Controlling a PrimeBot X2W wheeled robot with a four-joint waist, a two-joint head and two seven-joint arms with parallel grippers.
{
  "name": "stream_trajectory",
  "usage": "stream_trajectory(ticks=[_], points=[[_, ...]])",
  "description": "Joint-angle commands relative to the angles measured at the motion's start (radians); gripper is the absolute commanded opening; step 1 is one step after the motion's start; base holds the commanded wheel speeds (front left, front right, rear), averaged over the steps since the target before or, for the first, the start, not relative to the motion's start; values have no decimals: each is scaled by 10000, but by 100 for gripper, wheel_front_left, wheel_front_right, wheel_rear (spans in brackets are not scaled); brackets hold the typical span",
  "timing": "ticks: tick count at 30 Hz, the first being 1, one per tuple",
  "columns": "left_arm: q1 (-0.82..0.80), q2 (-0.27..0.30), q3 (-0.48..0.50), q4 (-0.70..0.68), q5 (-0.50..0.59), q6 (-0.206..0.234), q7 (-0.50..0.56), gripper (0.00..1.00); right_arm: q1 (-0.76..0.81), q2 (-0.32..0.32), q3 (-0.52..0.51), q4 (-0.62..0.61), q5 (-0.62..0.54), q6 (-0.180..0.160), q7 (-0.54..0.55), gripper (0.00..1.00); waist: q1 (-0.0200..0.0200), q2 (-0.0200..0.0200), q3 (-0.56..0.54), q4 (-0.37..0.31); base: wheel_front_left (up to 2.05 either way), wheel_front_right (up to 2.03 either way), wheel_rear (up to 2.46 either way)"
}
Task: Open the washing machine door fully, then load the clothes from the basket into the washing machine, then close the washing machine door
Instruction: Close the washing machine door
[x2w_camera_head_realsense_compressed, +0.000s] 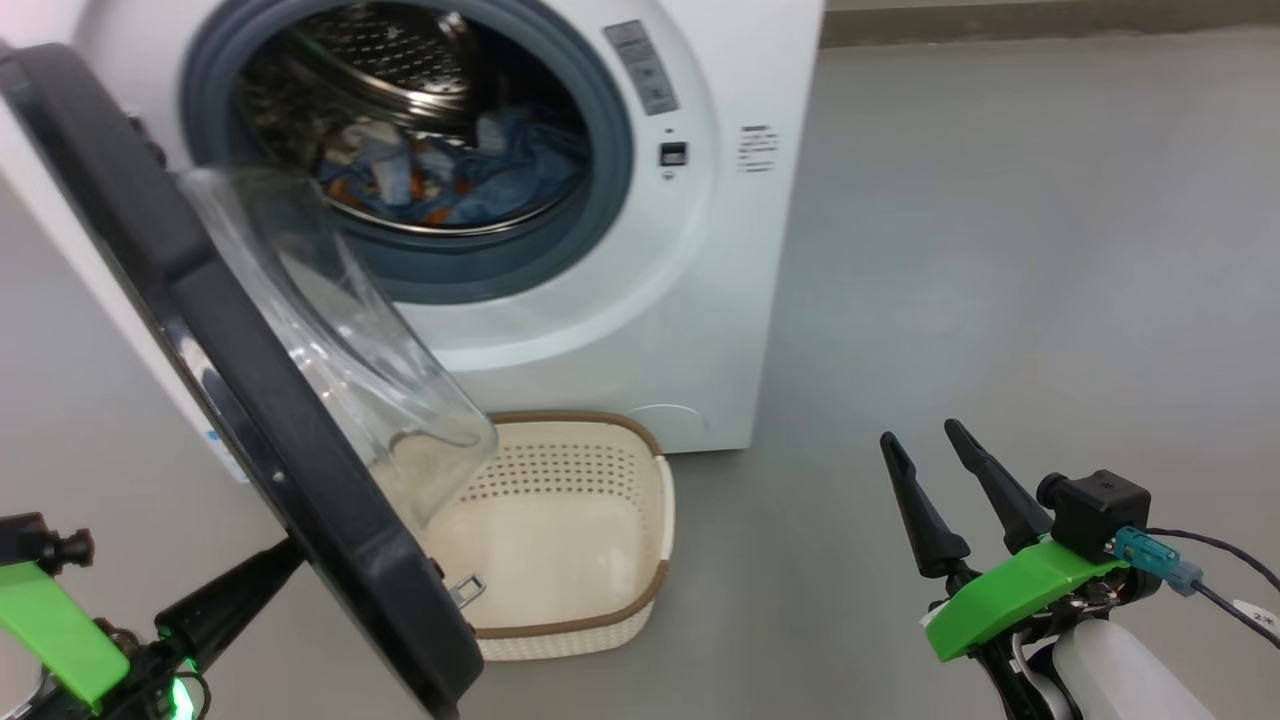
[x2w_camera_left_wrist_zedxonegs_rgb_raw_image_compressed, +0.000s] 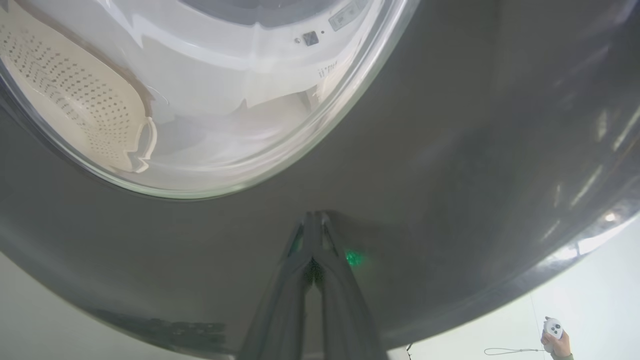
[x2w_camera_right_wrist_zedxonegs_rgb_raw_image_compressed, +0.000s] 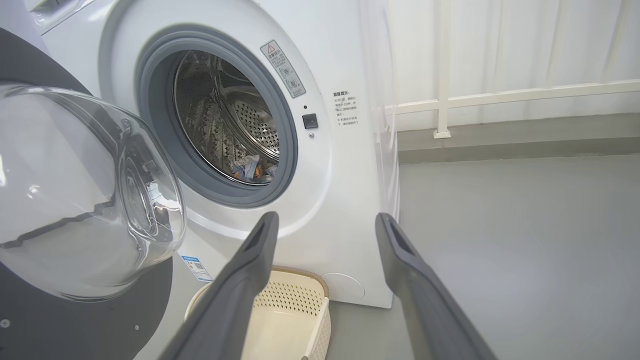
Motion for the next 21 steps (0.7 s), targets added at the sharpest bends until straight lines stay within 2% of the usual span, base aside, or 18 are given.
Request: stream_trajectory(ticks=[1,4,10,21], points=[[-539,119,321,-214,30,-91,-44,0,-91,21,108,-270,-46,73,-123,100,0,0,159,-714,0,0,0],[-650,-21,344,-99,8,-56,-183,0,-90,55,100,-290,-56,73,-123,100,0,0,137,-1253,0,0,0],[-905,-164,501,46,150,-118,-656,0,-46,114,100,-313,-31,73,-124,100,0,0,212,-1880,0,0,0],[-1495,-471,426,431,385,-511,-1252,0,12,201,10,-403,-81,73,-124,100,0,0,369,-2102,0,0,0]])
